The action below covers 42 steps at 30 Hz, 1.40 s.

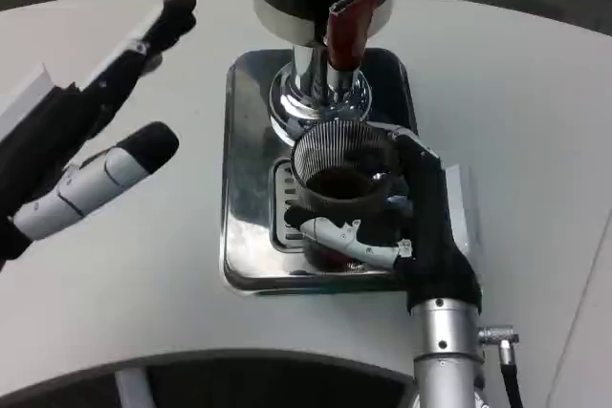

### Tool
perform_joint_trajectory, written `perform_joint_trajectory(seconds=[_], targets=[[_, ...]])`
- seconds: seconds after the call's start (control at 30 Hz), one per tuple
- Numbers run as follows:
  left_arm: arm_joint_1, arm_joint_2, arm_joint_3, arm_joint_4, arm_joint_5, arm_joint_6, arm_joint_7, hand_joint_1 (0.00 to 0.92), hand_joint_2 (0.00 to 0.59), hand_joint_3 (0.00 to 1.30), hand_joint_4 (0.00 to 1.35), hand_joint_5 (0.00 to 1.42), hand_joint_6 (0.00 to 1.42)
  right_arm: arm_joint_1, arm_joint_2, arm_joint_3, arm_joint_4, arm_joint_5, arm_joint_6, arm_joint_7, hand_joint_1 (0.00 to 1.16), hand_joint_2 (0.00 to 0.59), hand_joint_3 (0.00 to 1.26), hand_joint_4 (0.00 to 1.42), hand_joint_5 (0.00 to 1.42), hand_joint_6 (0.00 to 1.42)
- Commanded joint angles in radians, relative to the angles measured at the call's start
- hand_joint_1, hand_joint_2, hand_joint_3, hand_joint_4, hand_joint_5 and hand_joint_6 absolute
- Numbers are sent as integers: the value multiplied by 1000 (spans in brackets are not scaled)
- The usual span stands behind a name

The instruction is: Grasp the cup under the faucet to collect the drink, then remove the cup.

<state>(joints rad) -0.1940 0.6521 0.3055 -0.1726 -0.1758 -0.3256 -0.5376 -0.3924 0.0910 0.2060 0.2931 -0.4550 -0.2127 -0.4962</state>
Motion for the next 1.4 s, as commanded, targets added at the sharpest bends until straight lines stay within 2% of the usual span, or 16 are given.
perform_joint_trajectory(seconds=[0.03,0.23,0.4,0.6,0.7,0.8,0.87,1.1,1.4], targets=[[68,8,8,-20,26,2,0,0,151,0,0,0,0,44,5,8,-89,-6,3,16,1162,114,711,878,934,1366],[123,16,15,-43,106,-3,26,0,145,0,0,0,0,106,9,11,-185,-24,37,23,1162,117,711,878,934,1360],[217,46,18,-133,331,-16,70,0,126,0,0,0,0,164,4,21,-286,-16,61,51,1162,119,711,878,937,1366],[325,20,-15,-252,531,51,100,0,98,0,0,0,0,231,2,45,-408,-11,93,98,1162,120,718,888,939,1356],[355,8,-24,-286,595,72,114,0,93,0,0,0,0,278,-10,69,-482,-25,106,125,1162,123,722,888,939,1356],[377,-3,-39,-305,619,80,115,0,88,0,0,0,0,318,-33,97,-548,-68,107,147,1162,133,732,899,947,1356],[395,-13,-48,-327,639,72,123,0,86,0,0,0,0,352,-33,111,-586,-74,113,163,1162,135,733,899,947,1356],[434,-34,-66,-374,666,72,134,0,75,0,0,0,0,445,-20,132,-700,-44,139,210,1162,127,734,899,948,1356],[481,-64,-87,-422,676,67,144,0,67,0,0,0,0,552,-53,129,-876,-6,191,325,1161,103,734,899,950,1356]])
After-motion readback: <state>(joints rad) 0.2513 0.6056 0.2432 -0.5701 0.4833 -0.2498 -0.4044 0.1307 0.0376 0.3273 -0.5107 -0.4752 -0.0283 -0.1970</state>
